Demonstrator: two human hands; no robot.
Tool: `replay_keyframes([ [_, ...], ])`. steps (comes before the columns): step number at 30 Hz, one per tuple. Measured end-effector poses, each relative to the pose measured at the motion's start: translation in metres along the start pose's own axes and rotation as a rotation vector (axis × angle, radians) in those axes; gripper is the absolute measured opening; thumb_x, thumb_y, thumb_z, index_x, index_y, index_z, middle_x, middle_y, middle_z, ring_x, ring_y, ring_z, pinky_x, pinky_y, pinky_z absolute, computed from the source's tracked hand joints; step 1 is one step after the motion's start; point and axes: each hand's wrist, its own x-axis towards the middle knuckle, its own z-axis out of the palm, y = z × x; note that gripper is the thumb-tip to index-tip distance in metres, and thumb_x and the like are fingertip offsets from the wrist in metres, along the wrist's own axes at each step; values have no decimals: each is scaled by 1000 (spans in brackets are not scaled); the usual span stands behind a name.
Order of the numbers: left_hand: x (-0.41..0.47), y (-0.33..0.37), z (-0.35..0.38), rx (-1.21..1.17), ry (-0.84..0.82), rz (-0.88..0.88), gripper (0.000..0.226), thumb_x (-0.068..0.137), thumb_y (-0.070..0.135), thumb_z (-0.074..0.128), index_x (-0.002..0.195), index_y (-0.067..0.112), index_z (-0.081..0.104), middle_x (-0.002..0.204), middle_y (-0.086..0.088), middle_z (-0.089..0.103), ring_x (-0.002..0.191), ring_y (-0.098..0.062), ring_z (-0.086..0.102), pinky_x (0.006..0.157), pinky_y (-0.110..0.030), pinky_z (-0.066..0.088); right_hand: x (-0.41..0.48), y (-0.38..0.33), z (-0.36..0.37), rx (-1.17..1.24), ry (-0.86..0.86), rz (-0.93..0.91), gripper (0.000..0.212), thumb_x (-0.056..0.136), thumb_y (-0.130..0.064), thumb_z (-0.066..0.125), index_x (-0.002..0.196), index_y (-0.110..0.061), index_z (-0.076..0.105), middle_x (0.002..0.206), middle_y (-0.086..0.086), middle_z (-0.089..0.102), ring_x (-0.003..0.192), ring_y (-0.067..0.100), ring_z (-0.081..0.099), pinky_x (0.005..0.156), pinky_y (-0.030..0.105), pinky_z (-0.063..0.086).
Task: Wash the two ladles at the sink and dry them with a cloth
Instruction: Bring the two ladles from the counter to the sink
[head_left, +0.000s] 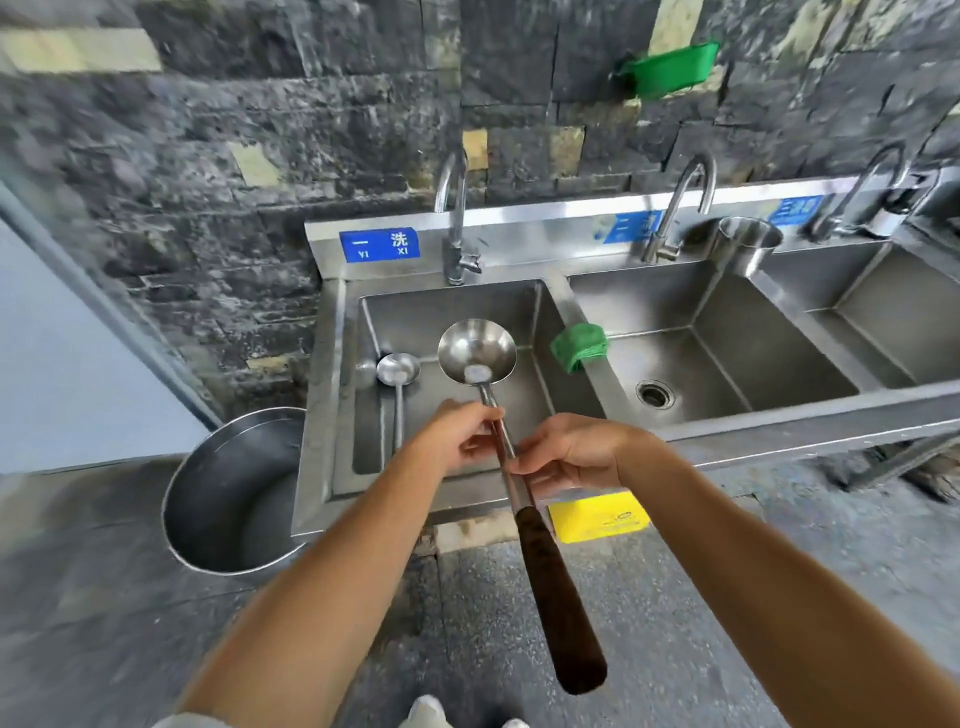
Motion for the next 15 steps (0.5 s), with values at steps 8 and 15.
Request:
replay_keyframes([
  [8, 91, 28, -69, 4, 31, -89, 11, 86, 2, 67, 96, 3, 66, 85, -11, 68, 71, -22, 67, 54, -30, 55, 133, -38, -12, -86, -56, 110, 9, 90, 2, 68, 98, -1, 71, 90, 10, 78, 88, 18, 75, 81, 27, 59],
  [15, 189, 59, -126, 66, 66, -146, 10, 84, -2, 68, 80, 5, 62, 54, -3, 68, 45, -14, 66, 40, -23, 51, 238, -81, -14, -83, -22, 211, 21, 88, 2, 71, 109, 4, 69, 99, 13, 77, 91, 19, 76, 77, 26, 61],
])
